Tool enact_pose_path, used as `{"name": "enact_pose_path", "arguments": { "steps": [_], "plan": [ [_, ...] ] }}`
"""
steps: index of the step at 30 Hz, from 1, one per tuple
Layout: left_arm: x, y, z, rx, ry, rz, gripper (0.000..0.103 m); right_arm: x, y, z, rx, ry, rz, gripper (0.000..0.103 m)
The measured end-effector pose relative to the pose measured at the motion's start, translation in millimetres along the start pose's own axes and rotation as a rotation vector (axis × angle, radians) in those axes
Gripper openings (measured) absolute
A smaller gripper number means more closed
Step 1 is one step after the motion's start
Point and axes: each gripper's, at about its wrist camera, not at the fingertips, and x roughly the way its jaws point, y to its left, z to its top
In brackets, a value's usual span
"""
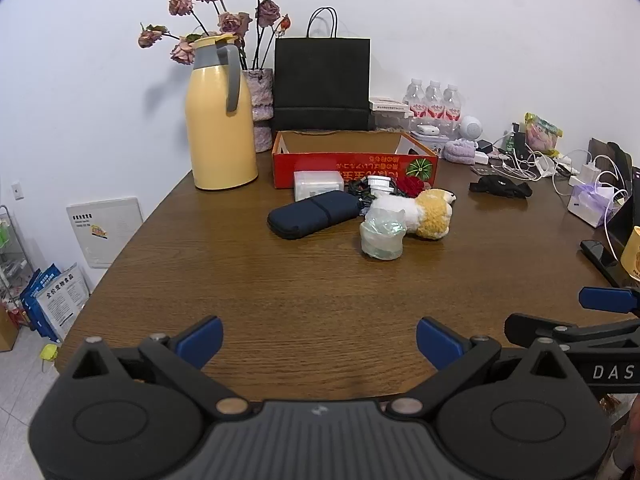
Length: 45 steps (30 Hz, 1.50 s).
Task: Organize objects
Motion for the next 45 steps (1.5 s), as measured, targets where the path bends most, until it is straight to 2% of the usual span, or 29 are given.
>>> {"name": "enact_pose_path", "arguments": {
  "steps": [42, 45],
  "plan": [
    [1, -1, -3, 0.023, -0.001, -0.008, 0.103, 1, 0, -1, 0.004, 0.010, 0.000, 0.103],
    [10, 8, -3, 0.011, -0.054, 0.001, 0.103, 9, -2, -3, -0.001, 0.002, 0.002, 0.103]
  ]
}}
